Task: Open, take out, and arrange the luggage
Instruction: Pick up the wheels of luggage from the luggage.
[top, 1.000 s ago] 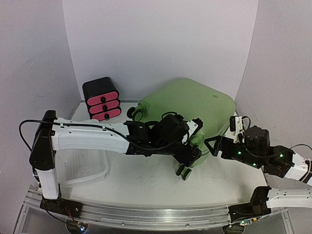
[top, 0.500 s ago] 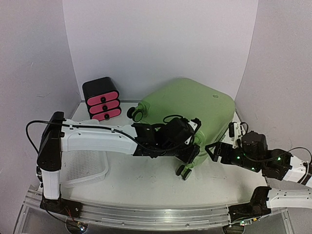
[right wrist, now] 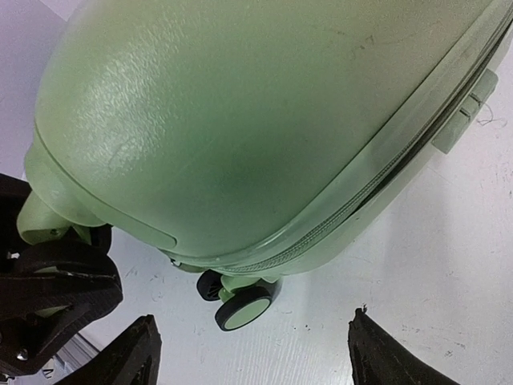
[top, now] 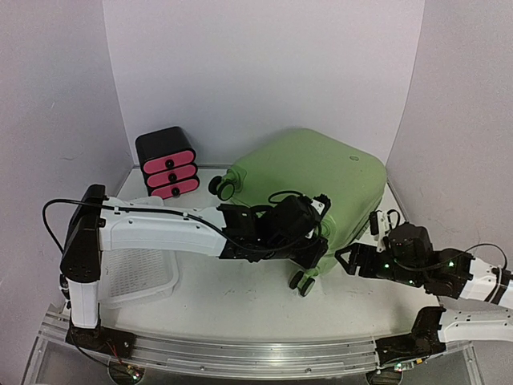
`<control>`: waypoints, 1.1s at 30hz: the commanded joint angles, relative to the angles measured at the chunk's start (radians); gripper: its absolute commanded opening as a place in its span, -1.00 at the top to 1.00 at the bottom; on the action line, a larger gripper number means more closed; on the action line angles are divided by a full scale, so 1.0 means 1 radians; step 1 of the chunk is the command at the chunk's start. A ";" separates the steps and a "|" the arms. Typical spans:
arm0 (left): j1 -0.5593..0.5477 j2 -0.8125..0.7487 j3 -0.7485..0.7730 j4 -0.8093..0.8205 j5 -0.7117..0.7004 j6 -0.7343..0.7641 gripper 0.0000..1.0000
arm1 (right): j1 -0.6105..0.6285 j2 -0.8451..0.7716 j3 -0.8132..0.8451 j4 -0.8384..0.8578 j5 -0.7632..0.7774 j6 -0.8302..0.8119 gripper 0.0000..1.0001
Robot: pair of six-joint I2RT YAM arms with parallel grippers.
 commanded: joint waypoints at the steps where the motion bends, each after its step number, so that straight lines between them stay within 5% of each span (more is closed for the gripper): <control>1: 0.018 -0.042 0.051 0.028 -0.034 -0.019 1.00 | 0.009 0.038 -0.043 0.092 -0.013 0.004 -0.57; 8: 0.059 -0.101 0.058 0.028 0.020 -0.040 1.00 | 0.074 0.069 -0.125 0.278 -0.004 0.007 -0.45; 19: 0.117 -0.127 0.132 0.028 0.224 -0.170 1.00 | 0.257 0.135 -0.187 0.518 0.251 0.000 -0.17; 33: 0.136 -0.070 0.371 0.057 0.338 -0.262 1.00 | 0.355 0.178 -0.196 0.664 0.427 -0.063 0.03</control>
